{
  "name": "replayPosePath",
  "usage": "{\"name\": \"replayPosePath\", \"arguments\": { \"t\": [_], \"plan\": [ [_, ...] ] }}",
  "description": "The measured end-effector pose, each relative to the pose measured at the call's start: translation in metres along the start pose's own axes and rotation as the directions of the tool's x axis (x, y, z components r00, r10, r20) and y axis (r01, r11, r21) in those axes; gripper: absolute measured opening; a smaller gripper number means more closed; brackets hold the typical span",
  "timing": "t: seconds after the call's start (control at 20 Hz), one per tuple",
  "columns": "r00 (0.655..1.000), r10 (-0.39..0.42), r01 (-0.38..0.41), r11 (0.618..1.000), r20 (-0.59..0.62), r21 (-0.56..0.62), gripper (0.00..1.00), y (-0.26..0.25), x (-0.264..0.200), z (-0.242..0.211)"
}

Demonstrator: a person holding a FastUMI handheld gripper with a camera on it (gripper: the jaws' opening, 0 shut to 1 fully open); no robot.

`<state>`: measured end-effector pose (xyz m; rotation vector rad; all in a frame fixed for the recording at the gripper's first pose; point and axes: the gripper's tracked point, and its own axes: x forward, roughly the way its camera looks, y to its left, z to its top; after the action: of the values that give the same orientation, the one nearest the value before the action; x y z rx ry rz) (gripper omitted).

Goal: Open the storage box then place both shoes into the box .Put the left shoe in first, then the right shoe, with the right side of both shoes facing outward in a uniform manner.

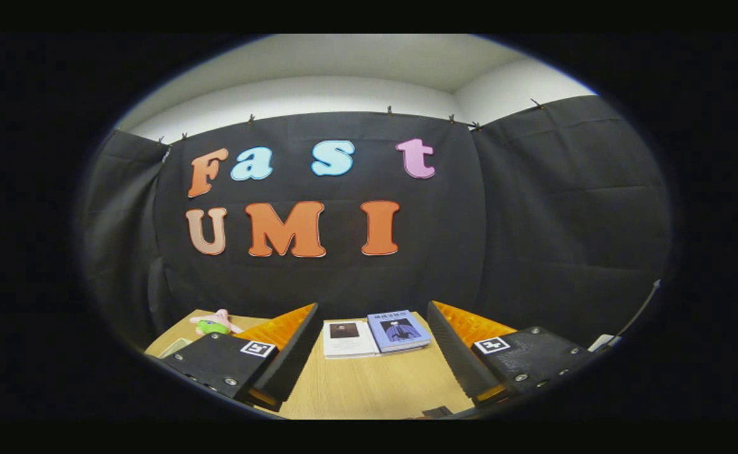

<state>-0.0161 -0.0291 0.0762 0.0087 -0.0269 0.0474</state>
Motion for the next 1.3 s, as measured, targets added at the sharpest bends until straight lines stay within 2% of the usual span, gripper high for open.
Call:
{"name": "replayPosePath", "arguments": {
  "t": [0.4, 1.3],
  "plan": [
    [1.000, -0.015, 0.015, 1.000, -0.015, 0.022, 0.99, -0.016, 0.007, -0.007],
    [1.000, -0.002, 0.004, 0.999, -0.031, 0.043, 0.99, -0.016, -0.003, -0.016]
  ]
}}
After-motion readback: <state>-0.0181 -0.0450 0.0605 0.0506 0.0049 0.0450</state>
